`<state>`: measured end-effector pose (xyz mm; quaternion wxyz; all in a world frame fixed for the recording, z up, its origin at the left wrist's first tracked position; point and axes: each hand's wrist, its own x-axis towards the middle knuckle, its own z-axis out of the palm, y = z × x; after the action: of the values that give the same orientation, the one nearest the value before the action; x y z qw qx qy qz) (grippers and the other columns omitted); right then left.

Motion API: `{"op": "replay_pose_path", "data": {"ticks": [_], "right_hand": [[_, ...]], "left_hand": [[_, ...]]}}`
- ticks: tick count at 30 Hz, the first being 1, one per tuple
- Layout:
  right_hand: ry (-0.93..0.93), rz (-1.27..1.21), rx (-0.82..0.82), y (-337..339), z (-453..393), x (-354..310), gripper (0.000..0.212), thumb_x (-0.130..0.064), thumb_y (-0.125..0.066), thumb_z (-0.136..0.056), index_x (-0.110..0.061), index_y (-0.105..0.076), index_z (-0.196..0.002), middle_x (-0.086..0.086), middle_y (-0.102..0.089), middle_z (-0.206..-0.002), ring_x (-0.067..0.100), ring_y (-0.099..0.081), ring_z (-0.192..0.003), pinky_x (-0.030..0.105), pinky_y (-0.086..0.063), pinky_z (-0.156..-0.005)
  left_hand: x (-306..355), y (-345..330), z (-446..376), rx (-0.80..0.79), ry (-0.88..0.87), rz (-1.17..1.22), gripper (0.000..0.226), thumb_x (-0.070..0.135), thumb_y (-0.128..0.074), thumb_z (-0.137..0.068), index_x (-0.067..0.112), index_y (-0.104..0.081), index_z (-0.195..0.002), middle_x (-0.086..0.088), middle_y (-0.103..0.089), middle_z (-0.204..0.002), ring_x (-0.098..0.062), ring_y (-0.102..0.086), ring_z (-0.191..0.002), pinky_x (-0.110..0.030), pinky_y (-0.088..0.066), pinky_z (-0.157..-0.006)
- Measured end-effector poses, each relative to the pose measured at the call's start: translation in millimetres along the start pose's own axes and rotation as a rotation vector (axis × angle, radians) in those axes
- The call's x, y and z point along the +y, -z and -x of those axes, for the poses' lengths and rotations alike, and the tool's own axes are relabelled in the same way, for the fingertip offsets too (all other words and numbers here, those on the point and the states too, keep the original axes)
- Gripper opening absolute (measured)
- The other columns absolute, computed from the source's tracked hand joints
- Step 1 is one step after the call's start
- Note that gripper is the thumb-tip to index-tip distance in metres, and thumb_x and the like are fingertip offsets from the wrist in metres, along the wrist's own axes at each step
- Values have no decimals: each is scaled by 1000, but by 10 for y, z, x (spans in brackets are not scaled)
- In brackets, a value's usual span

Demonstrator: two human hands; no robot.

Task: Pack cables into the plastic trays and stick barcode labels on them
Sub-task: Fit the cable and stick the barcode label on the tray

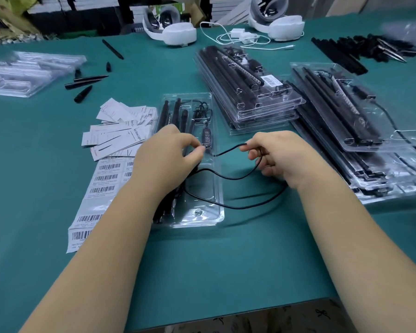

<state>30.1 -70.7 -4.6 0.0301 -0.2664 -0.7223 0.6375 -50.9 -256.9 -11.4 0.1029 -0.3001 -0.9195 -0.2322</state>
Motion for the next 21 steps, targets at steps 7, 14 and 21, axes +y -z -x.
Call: {"op": "replay_pose_path", "data": {"ticks": [7, 14, 21], "right_hand": [[57, -98, -11, 0, 19, 28, 22, -26, -59, -90, -17, -72, -75, -11, -58, -58, 3, -47, -45, 17, -37, -41], [162, -221, 118, -41, 27, 23, 12, -14, -57, -91, -20, -66, -85, -3, -59, -78, 4, -52, -47, 18, -46, -46], [608, -79, -29, -72, 171, -16, 32, -10, -53, -76, -34, -70, -88, -16, -69, -85, 5, -61, -80, 20, -50, -71]], "left_hand": [[208, 64, 141, -180, -248, -14, 73, 82, -49, -59, 41, -62, -117, 15, -38, -85, -2, -39, -78, -23, -34, -62], [107, 155, 90, -285, -13, -153, 43, 67, -53, -76, 25, -46, -83, 10, -41, -79, -7, -41, -69, -26, -30, -57], [98, 170, 115, -323, 72, 345, 31, 34, -47, -96, 21, -60, -72, 10, -53, -61, -4, -48, -57, -27, -36, -56]]}}
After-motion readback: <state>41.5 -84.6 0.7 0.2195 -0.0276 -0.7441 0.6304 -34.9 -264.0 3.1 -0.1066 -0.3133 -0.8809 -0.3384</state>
